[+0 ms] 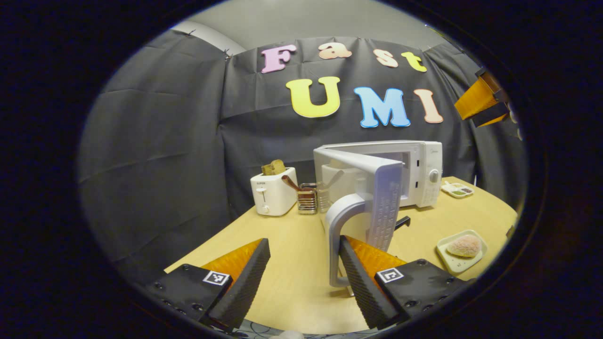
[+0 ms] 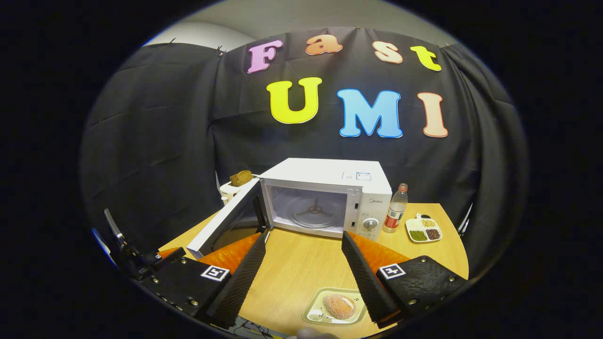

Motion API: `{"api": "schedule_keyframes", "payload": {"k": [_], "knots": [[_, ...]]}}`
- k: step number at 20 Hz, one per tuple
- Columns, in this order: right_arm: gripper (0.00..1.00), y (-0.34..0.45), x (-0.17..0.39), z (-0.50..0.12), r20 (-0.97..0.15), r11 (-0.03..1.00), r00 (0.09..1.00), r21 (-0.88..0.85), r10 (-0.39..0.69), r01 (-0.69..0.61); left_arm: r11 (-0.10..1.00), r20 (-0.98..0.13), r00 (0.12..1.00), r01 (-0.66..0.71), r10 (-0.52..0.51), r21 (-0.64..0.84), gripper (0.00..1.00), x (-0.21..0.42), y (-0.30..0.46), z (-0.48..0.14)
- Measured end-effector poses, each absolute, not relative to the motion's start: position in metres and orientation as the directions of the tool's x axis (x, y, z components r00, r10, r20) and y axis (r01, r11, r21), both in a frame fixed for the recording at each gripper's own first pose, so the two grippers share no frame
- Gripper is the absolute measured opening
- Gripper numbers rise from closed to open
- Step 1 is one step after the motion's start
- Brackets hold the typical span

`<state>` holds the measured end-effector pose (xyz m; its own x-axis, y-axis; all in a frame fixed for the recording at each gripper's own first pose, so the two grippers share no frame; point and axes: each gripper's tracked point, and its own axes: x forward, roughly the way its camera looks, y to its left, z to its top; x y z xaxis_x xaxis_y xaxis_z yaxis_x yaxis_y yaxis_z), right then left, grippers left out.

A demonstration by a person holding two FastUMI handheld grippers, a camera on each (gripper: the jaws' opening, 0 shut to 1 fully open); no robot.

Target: Open the microwave oven with the left hand, put the food in, and close the microwave oven.

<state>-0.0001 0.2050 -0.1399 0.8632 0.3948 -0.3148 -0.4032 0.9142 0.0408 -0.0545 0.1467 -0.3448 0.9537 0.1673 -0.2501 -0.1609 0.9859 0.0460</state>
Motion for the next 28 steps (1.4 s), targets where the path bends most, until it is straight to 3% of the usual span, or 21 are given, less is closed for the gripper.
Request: {"api": "schedule_keyframes", "payload": {"k": [3,4,8,14,16,19,28], "knots": [[1.0,0.199,0.001,-0.142,-0.312,0.915,0.866,0.034,0.392,-0.402,0.984,-0.257,0.95,-0.17,0.175,0.044,0.99,-0.053,0.157,-0.345],[0.99,0.195,0.001,-0.144,-0.314,0.917,0.867,0.03,0.387,-0.398,0.983,-0.267,0.946,-0.179,0.186,0.048,0.95,-0.056,0.163,-0.347],[1.0,0.171,-0.002,-0.161,-0.33,0.923,0.871,0.004,0.364,-0.384,0.959,-0.224,0.934,-0.256,0.277,0.122,0.98,-0.075,0.195,-0.327],[1.0,0.133,-0.012,-0.248,-0.427,0.923,0.844,-0.056,0.323,-0.381,0.951,-0.221,0.926,-0.287,0.306,0.116,0.99,-0.094,0.192,-0.298],[0.99,0.123,-0.018,-0.284,-0.481,0.914,0.818,-0.08,0.315,-0.398,0.955,-0.206,0.933,-0.274,0.294,0.117,0.95,-0.099,0.175,-0.277],[1.0,0.11,-0.023,-0.327,-0.505,0.906,0.804,-0.094,0.313,-0.412,0.973,-0.178,0.958,-0.212,0.224,0.087,1.0,-0.095,0.135,-0.236],[1.0,0.119,-0.001,-0.399,-0.536,0.884,0.765,-0.067,0.358,-0.462,0.998,-0.046,0.997,-0.063,0.063,-0.01,0.99,-0.032,0.054,-0.15]]}}
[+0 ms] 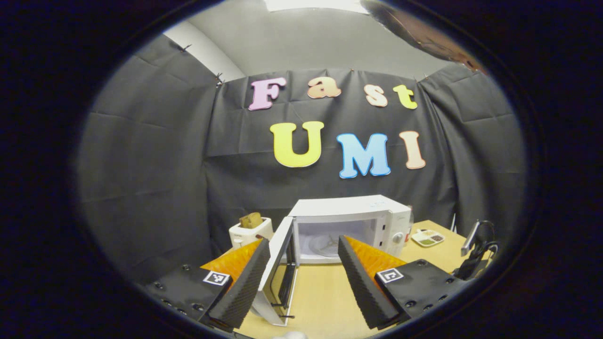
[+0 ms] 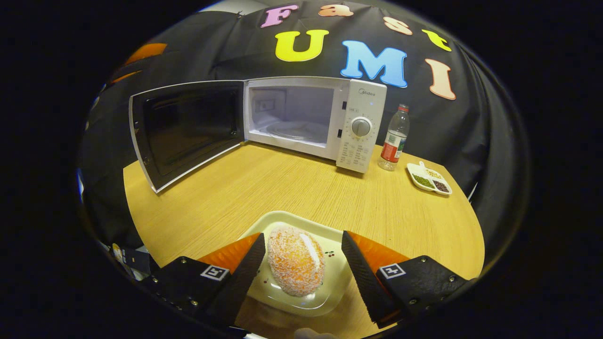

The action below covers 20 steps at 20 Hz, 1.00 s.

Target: Open the microwave oven with the left hand, put the food in, and close the microwave oven.

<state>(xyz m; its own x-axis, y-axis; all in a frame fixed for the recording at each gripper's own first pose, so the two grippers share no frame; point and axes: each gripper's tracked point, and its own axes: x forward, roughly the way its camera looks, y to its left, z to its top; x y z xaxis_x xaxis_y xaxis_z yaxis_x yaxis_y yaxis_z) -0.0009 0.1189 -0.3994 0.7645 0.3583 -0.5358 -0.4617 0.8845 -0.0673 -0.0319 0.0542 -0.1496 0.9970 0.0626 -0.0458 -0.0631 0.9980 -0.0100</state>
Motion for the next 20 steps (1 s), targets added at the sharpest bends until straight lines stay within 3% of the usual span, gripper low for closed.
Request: {"api": "schedule_keyframes", "payload": {"k": [8,9,10,13,20], "knots": [[0.99,0.125,0.017,-0.415,-0.603,0.889,0.714,-0.016,0.356,-0.457,0.999,-0.045,0.999,-0.025,0.026,0.03,1.0,-0.013,0.046,-0.149],[0.84,0.124,0.01,-0.424,-0.609,0.89,0.711,-0.019,0.352,-0.456,0.999,-0.046,0.999,-0.025,0.026,0.032,1.0,-0.012,0.047,-0.15],[0.84,0.124,0.009,-0.423,-0.607,0.892,0.715,-0.022,0.346,-0.451,0.999,-0.05,0.998,-0.024,0.026,0.034,1.0,-0.011,0.049,-0.151],[0.73,0.125,0.004,-0.425,-0.625,0.887,0.705,-0.042,0.335,-0.459,0.999,-0.049,0.998,-0.027,0.028,0.034,1.0,-0.009,0.054,-0.152],[0.72,0.151,0.029,-0.345,-0.556,0.915,0.741,0.094,0.375,-0.392,0.999,-0.074,0.997,-0.035,0.038,0.042,1.0,-0.009,0.079,-0.162]]}}
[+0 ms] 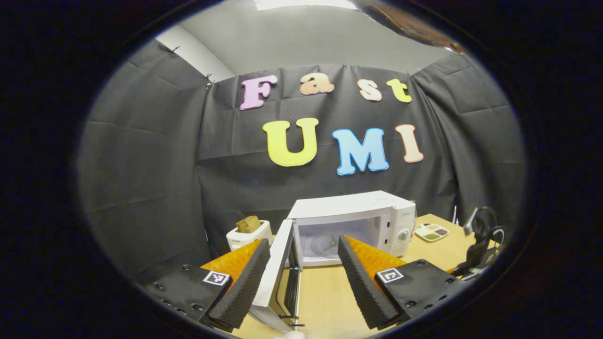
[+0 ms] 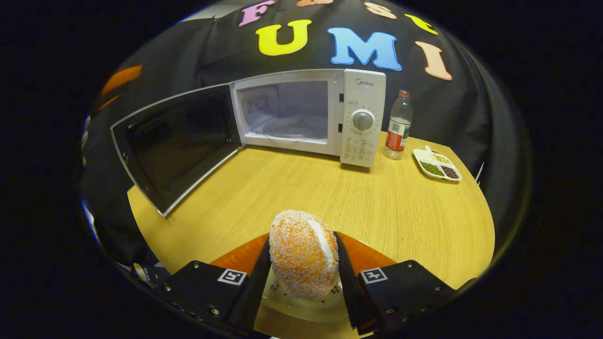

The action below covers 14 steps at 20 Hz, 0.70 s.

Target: Open the microwave oven with the left hand, put the food in, and close the microwave oven.

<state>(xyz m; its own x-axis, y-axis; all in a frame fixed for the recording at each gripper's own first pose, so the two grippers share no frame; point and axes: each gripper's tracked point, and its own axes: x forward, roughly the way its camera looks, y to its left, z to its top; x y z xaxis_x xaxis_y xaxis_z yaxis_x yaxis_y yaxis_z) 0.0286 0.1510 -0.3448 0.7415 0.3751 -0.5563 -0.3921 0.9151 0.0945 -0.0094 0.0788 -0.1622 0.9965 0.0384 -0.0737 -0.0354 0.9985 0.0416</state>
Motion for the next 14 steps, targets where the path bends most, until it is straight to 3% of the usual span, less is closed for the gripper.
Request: {"api": "schedule_keyframes", "payload": {"k": [6,14], "knots": [[0.72,0.229,0.113,-0.287,-0.432,0.912,0.809,0.277,0.399,-0.301,0.998,-0.057,0.997,-0.047,0.049,0.038,0.99,-0.007,0.106,-0.159],[0.72,0.307,0.233,-0.292,-0.393,0.903,0.863,0.402,0.318,-0.15,0.994,-0.076,0.994,-0.074,0.081,0.085,1.0,0.002,0.131,-0.173]]}}
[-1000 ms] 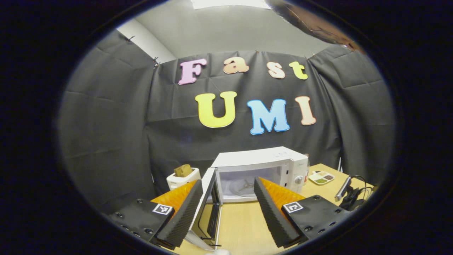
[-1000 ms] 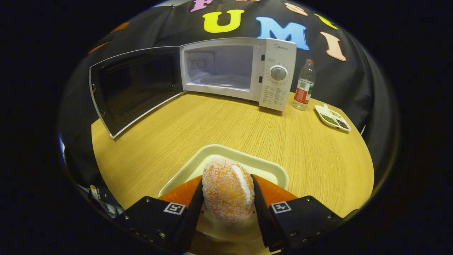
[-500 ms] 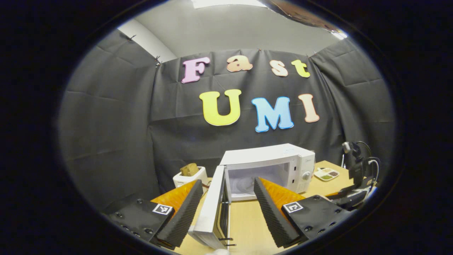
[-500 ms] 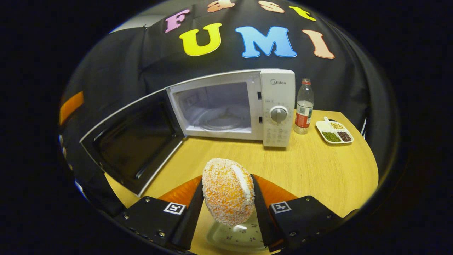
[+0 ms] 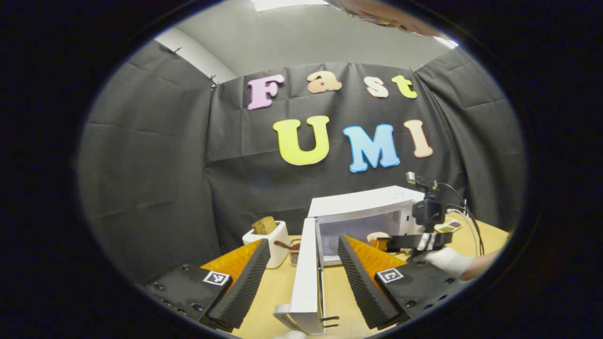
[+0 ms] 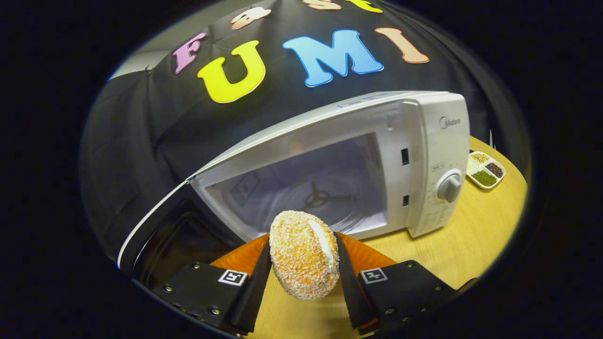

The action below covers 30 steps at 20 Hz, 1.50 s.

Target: Open the microwave oven with the left hand, put the food in, and close the microwave oven.

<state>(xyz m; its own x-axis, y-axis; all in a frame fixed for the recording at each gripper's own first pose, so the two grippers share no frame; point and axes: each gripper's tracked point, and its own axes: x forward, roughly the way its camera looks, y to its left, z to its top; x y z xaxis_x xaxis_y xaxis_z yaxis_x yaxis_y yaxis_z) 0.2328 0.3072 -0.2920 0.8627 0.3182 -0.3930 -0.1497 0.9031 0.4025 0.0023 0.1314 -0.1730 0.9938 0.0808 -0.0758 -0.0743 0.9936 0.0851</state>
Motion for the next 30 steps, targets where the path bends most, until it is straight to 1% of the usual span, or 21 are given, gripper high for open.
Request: {"api": "schedule_keyframes", "payload": {"k": [1,2,3,4,5,6,7,9,11,12,13,14,15,16,17,18,19,22,27,28,30], "knots": [[0.72,0.313,0.245,-0.295,-0.39,0.904,0.871,0.41,0.297,-0.125,0.994,-0.074,0.994,-0.075,0.081,0.078,1.0,0.003,0.131,-0.174],[0.72,0.314,0.259,-0.296,-0.382,0.911,0.885,0.399,0.266,-0.102,0.994,-0.078,0.993,-0.082,0.087,0.069,0.97,0.004,0.133,-0.176],[0.72,0.316,0.27,-0.3,-0.38,0.918,0.895,0.388,0.235,-0.077,0.995,-0.081,0.993,-0.081,0.086,0.061,1.0,0.006,0.134,-0.177],[0.72,0.32,0.281,-0.304,-0.378,0.919,0.9,0.391,0.217,-0.058,0.995,-0.08,0.993,-0.086,0.091,0.056,0.98,0.007,0.136,-0.177],[0.72,0.324,0.291,-0.306,-0.37,0.922,0.909,0.386,0.194,-0.04,0.995,-0.079,0.993,-0.087,0.092,0.055,0.99,0.009,0.137,-0.177],[0.72,0.324,0.302,-0.308,-0.361,0.93,0.919,0.368,0.157,-0.014,0.994,-0.083,0.992,-0.093,0.097,0.054,0.97,0.01,0.14,-0.178],[0.72,0.322,0.311,-0.313,-0.36,0.936,0.925,0.352,0.121,0.014,0.994,-0.088,0.991,-0.095,0.099,0.055,1.0,0.012,0.141,-0.179],[0.72,0.315,0.328,-0.32,-0.349,0.947,0.936,0.313,0.044,0.072,0.993,-0.087,0.99,-0.102,0.108,0.065,0.99,0.014,0.145,-0.179],[0.72,0.317,0.339,-0.325,-0.354,0.939,0.935,0.329,0.026,0.098,0.992,-0.083,0.99,-0.108,0.114,0.066,0.99,0.014,0.148,-0.176],[0.72,0.316,0.343,-0.327,-0.348,0.943,0.938,0.312,0.003,0.113,0.991,-0.089,0.989,-0.111,0.117,0.069,0.97,0.014,0.15,-0.177],[0.74,0.313,0.346,-0.331,-0.357,0.948,0.934,0.289,-0.021,0.132,0.991,-0.092,0.988,-0.114,0.12,0.073,0.98,0.012,0.151,-0.178],[0.77,0.316,0.347,-0.334,-0.365,0.951,0.931,0.283,-0.011,0.122,0.99,-0.083,0.989,-0.118,0.124,0.078,0.99,0.012,0.152,-0.176],[0.74,0.318,0.348,-0.334,-0.358,0.954,0.934,0.278,-0.006,0.112,0.989,-0.081,0.988,-0.123,0.13,0.083,0.99,0.011,0.154,-0.174],[0.84,0.319,0.348,-0.333,-0.349,0.957,0.937,0.271,-0.001,0.102,0.988,-0.08,0.988,-0.128,0.135,0.085,1.0,0.011,0.155,-0.174],[0.98,0.316,0.344,-0.327,-0.341,0.961,0.94,0.26,-0.004,0.098,0.988,-0.08,0.987,-0.131,0.138,0.085,0.99,0.011,0.156,-0.174],[0.98,0.311,0.343,-0.322,-0.324,0.966,0.946,0.239,-0.017,0.099,0.987,-0.079,0.987,-0.136,0.143,0.086,0.97,0.009,0.157,-0.174],[0.98,0.309,0.339,-0.318,-0.319,0.97,0.948,0.226,-0.015,0.091,0.986,-0.075,0.986,-0.142,0.149,0.092,0.99,0.008,0.159,-0.171],[0.98,0.297,0.32,-0.306,-0.316,0.976,0.949,0.208,0.009,0.06,0.98,-0.056,0.983,-0.17,0.176,0.103,0.99,0.005,0.171,-0.167],[0.98,0.274,0.258,-0.272,-0.285,0.99,0.957,0.141,0.055,-0.015,0.958,-0.032,0.964,-0.259,0.265,0.127,0.99,-0.015,0.21,-0.166],[0.98,0.267,0.248,-0.259,-0.263,0.993,0.963,0.108,0.065,-0.037,0.951,-0.025,0.959,-0.278,0.284,0.135,0.99,-0.022,0.219,-0.17],[0.98,0.263,0.22,-0.238,-0.231,0.993,0.968,0.081,0.1,-0.083,0.935,-0.053,0.941,-0.323,0.333,0.145,0.99,-0.032,0.24,-0.192]]}}
